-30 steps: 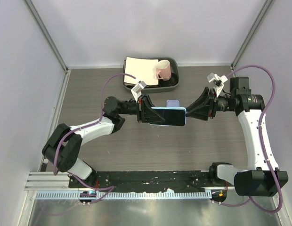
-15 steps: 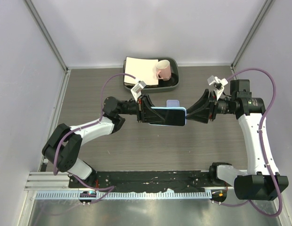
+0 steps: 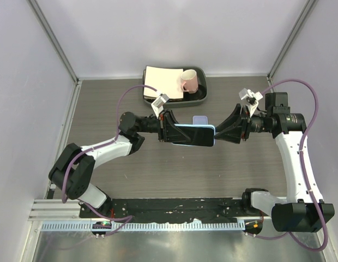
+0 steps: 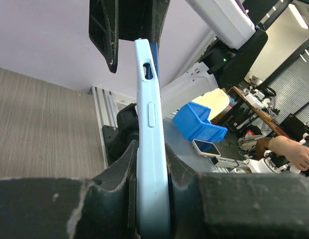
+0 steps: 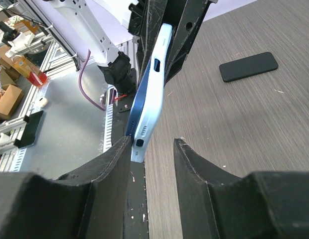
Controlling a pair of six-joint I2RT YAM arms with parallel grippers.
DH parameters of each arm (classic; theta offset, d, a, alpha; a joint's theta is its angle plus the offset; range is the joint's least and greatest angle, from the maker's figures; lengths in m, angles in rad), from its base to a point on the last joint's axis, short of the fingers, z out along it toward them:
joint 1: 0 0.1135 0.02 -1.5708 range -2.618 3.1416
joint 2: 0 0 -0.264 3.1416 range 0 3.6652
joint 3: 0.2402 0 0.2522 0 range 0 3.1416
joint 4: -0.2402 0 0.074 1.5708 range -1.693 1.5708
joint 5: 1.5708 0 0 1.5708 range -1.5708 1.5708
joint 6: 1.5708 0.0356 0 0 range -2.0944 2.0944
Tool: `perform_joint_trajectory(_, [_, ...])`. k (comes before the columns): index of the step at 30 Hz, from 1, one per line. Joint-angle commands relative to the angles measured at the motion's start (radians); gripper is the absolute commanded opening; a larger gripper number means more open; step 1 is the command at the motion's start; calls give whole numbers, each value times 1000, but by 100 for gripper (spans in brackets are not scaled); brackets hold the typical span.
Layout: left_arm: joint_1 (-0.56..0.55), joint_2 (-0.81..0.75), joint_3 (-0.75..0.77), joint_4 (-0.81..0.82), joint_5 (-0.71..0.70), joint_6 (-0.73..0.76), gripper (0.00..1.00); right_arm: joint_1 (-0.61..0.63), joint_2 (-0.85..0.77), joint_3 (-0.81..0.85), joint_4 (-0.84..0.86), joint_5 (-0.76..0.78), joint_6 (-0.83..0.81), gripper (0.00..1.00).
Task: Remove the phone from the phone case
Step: Remove the phone case from the phone.
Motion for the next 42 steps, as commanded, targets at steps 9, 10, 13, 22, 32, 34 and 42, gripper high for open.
perform_joint_trajectory(9, [2, -17, 49, 95, -56, -18, 0, 16, 8, 13, -14, -47, 9, 47])
perform_joint_trajectory(10, [4, -19, 47, 94, -58, -14, 0, 18, 7, 16, -7, -47, 15, 48])
perform_joint_trajectory(13, [7, -19, 46, 94, -62, -16, 0, 24, -7, 0, 53, -48, 86, 49])
perform_joint_trajectory(22, [18, -17, 47, 95, -68, -19, 0, 24, -10, -4, 81, -48, 134, 49])
perform_joint_trajectory(32, [29, -12, 47, 92, -73, -14, 0, 25, -9, 3, 85, -48, 143, 47])
perform_joint_trajectory(34, [30, -11, 47, 94, -73, -16, 0, 25, -13, 5, 85, -48, 149, 45])
perform_joint_trajectory(42, [36, -9, 50, 101, -68, -19, 0, 25, -29, -6, 136, -48, 196, 41])
